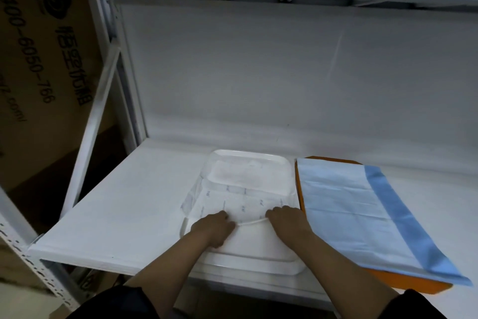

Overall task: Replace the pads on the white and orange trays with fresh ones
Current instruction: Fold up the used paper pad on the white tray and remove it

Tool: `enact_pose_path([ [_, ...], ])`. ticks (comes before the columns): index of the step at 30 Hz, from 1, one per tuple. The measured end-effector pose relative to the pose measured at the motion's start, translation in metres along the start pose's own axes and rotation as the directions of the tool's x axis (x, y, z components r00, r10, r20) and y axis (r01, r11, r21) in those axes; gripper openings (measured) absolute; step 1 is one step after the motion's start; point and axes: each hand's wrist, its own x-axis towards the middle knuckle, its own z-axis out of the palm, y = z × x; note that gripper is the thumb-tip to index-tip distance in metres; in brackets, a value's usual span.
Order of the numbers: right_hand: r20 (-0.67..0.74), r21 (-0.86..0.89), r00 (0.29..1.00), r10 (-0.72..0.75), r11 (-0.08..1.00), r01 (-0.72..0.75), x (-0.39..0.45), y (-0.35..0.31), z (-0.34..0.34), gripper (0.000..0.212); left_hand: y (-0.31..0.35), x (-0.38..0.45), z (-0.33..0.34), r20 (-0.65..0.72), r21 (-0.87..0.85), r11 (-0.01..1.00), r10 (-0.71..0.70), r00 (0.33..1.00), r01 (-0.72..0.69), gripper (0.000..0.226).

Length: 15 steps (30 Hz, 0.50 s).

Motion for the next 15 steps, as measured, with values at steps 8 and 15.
enact_pose_path([
  [8, -0.210, -0.011, 0.975, -0.070, 0.998, 0.070, -0.007, -0.023, -0.035, 0.040, 0.014, -0.009, -0.009, -0.195, -0.558, 0.830, -0.111, 0.975, -0.018, 0.060],
  [15, -0.414, 0.115, 0.889, -0.197, 0.957, 0.266, -0.017, -0.033, -0.027, 0.032, 0.016, -0.020, -0.015, -0.177, -0.903, 0.422, -0.180, 0.968, -0.087, 0.062],
])
